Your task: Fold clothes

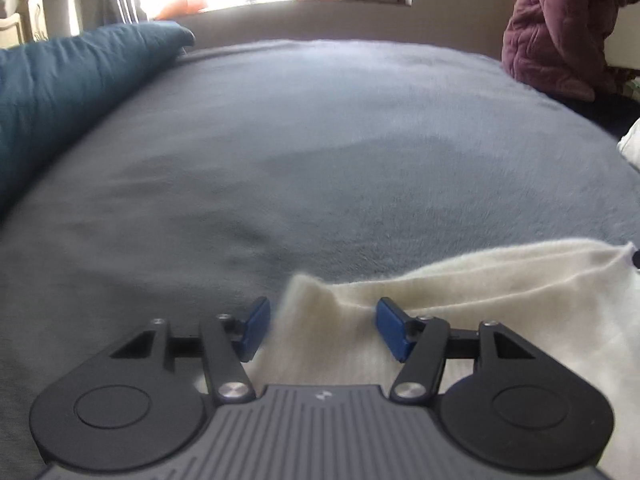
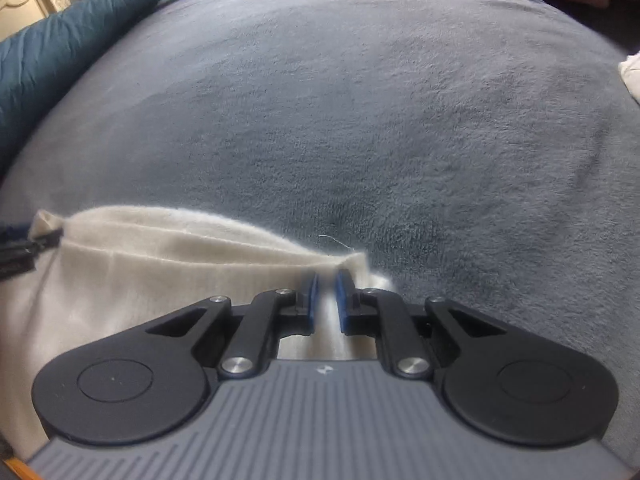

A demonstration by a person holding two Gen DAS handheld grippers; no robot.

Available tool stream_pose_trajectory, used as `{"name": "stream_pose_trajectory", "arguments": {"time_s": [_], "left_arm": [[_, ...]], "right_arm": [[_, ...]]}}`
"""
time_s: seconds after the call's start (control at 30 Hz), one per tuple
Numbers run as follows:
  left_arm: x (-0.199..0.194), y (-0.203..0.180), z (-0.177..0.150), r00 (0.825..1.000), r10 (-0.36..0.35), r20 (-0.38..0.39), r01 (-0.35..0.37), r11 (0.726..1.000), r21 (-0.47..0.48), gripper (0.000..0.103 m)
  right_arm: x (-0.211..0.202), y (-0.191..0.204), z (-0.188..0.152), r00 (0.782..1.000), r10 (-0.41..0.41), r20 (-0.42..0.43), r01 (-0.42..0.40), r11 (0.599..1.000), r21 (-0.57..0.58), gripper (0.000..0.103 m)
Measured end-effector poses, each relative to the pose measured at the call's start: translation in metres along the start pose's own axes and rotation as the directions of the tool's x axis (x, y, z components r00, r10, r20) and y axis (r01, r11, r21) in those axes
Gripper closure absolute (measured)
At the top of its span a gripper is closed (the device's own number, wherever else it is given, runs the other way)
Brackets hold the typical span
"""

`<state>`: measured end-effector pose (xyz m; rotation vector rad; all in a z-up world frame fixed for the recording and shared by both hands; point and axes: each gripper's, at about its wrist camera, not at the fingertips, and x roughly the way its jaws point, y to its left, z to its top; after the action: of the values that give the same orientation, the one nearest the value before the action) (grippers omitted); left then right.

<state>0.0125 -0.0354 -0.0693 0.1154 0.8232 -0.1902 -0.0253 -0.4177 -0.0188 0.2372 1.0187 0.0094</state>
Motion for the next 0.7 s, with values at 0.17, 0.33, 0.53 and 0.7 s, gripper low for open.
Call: {"name": "stream_pose_trajectory", "arguments": {"time_s": [0.17, 0.33, 0.53, 0.7], "left_arm": [[-0.07, 0.027, -0.004, 0.991, -0.134, -0.01, 0.135, 0.989, 0.061, 0.028], [-0.083, 0.029, -0.051, 0.97, -0.195, -0.148, 0.212, 0.972, 0.105, 0.019], [-0.066, 0.037, -0.07, 0.958, -0.171, -0.231, 0.155, 0.984, -0.084, 0.021], [-0.086, 0.041, -0.047, 0.983, -0.073, -0.17, 0.072, 0.997, -0.011, 0.021]], "right_arm": [[-0.07, 0.017, -0.015, 0.977, 0.212, -0.034, -0.214, 0.97, -0.113, 0.083], [-0.085, 0.057, -0.071, 0.904, 0.338, -0.262, -0.413, 0.851, -0.325, 0.056], [-0.043, 0.103, -0.107, 0.938, 0.112, -0.327, -0.274, 0.817, -0.507, 0.049], [-0.072, 0.133, -0.084, 0.971, 0.168, -0.169, -0.233, 0.818, -0.527, 0.047]]}}
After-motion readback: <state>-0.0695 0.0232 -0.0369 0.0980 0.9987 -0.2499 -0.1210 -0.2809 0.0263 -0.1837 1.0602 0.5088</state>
